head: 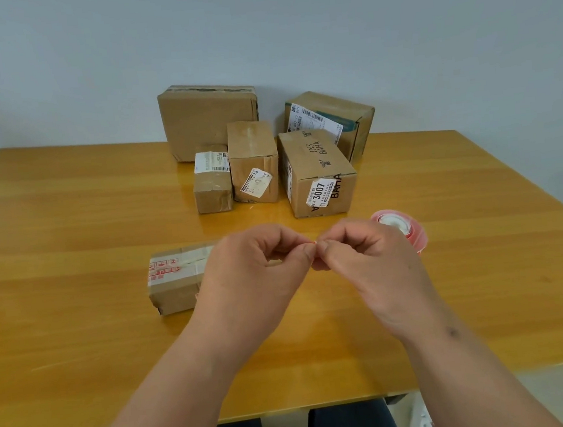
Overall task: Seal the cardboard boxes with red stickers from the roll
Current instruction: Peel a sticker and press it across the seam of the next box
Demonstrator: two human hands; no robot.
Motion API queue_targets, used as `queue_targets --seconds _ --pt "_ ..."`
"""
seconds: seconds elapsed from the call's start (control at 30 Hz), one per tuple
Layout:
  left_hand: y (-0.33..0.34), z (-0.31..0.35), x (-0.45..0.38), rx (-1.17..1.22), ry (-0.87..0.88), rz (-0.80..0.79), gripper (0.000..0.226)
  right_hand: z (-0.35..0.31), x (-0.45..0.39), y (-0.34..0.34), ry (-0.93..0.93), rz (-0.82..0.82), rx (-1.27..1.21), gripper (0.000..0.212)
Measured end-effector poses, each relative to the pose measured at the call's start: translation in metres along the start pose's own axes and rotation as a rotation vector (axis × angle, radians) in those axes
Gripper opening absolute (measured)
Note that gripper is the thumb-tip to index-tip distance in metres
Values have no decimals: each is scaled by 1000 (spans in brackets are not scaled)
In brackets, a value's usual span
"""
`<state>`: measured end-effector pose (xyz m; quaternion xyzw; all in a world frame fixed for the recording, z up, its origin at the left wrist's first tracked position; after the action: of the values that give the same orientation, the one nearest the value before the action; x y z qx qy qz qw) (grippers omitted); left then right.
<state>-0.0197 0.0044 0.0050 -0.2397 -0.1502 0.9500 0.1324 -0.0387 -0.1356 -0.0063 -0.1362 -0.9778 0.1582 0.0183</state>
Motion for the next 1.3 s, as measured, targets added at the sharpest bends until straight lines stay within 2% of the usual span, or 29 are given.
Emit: queue_targets --seconds 0.23,0.37,0.5,0.6,0.67,0.77,0.87,0.97,1.03,1.1,1.2,1.3 --pt "-3 -16 0 60 -125 86 16 -3 2 -1 -70 45 95 18" --pt "-21 -34 -1 173 -233 203 16 6 -1 -11 -7 115 197 22" --pt "-43 -51 -7 466 -278 372 30 9 -2 -26 65 229 501 22" --pt "-52 -51 -13 584 -252 380 36 13 -2 -21 165 122 874 19" --pt "-52 -46 -16 625 -198 328 36 15 -3 -18 188 93 1008 12" --pt "-43 -32 -18 641 -95 195 19 8 -6 -15 98 151 863 21" --pt "-37 -25 -18 587 -23 70 16 -2 -9 -15 37 197 615 24" --pt "-34 -24 -17 548 6 -16 9 11 -13 -3 254 29 84 17" --pt "-32 -22 -15 516 23 -75 9 17 -11 17 433 -154 -261 31" --pt "-30 -19 -14 449 56 -149 12 19 -10 29 532 -264 -502 49" --pt "-32 -17 -11 352 64 -199 14 20 -12 33 557 -319 -639 57" --pt "-36 -22 -7 341 35 -220 13 18 -15 34 481 -320 -617 41"
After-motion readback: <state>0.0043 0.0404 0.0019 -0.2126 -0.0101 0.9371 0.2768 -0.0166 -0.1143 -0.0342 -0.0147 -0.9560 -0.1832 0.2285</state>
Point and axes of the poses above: each hand's wrist, its own x-axis away from the middle knuckle, its own y-axis out of the palm, z = x × y, the point moved 8 cm from there along -x, towards the middle knuckle, and after that the axes turned 12 degrees about y, right-handed, at the moved point
